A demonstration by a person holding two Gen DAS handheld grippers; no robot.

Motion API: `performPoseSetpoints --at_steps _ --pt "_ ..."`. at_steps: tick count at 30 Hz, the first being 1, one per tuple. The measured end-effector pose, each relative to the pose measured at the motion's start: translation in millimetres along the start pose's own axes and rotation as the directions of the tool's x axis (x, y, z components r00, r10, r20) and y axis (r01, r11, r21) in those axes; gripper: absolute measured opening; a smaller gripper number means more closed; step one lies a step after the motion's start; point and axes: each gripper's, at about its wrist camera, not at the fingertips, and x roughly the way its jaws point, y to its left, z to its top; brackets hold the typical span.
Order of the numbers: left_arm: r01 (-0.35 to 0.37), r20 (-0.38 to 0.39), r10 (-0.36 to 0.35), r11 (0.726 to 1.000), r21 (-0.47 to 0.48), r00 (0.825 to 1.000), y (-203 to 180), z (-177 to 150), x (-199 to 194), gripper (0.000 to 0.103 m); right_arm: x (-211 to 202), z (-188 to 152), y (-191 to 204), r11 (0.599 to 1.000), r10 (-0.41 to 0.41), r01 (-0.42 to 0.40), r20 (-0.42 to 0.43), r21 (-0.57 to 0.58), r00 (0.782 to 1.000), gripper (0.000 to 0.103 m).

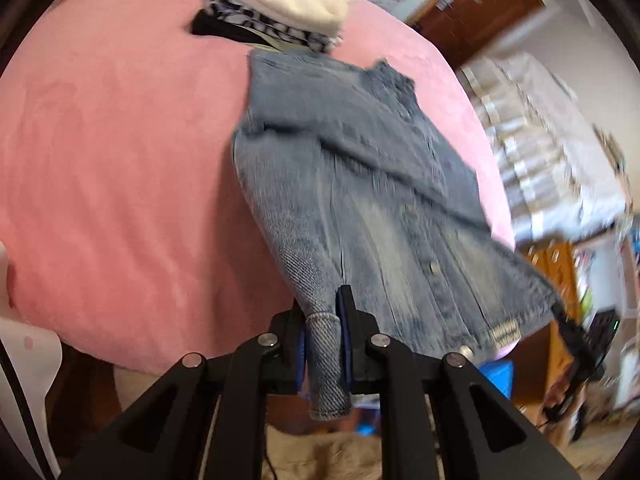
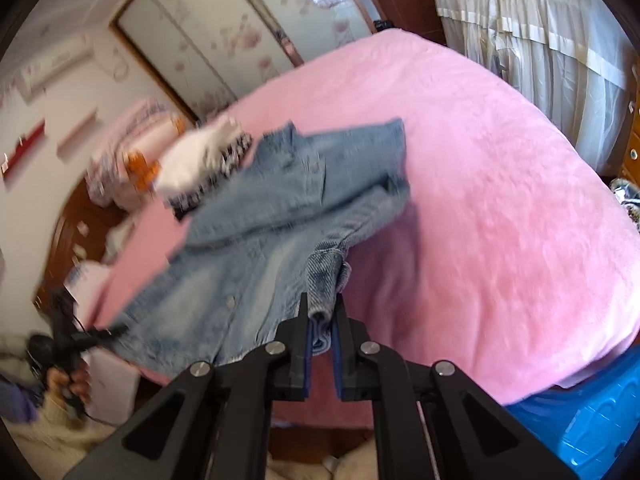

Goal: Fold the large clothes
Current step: 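Lift the hem with both tools and fold it toward the collar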

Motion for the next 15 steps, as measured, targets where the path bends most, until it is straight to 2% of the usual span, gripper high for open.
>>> performPoseSetpoints --at_steps 4,6,11,14,15 --pt "0.091 0.079 -0.083 0.991 -0.103 0.993 7 53 -10 0.012 5 47 -3 0.995 0.056 -0.06 0.058 0.077 0.997 0.007" --pt "0.12 0.112 -0.107 0.986 -0.118 0.988 5 82 -9 0.012 18 76 -2 0.992 0.064 -0.071 0.079 0.101 0.995 0.007" --pt "0.129 0.155 -0.108 0.983 -0.133 0.982 -10 163 21 0.017 77 153 4 0.988 0.031 -0.044 0.088 0.147 0.996 0.007" --pt "0.099 0.178 -0.064 0.976 -0.193 0.982 -3 212 50 0.033 126 191 -1 0.981 -0.028 0.016 0.06 0.193 0.998 0.011" --pt "0.082 0.212 -0.032 0.969 -0.232 0.977 4 226 56 0.049 140 201 -4 0.978 -0.06 0.048 0.054 0.201 0.997 0.015"
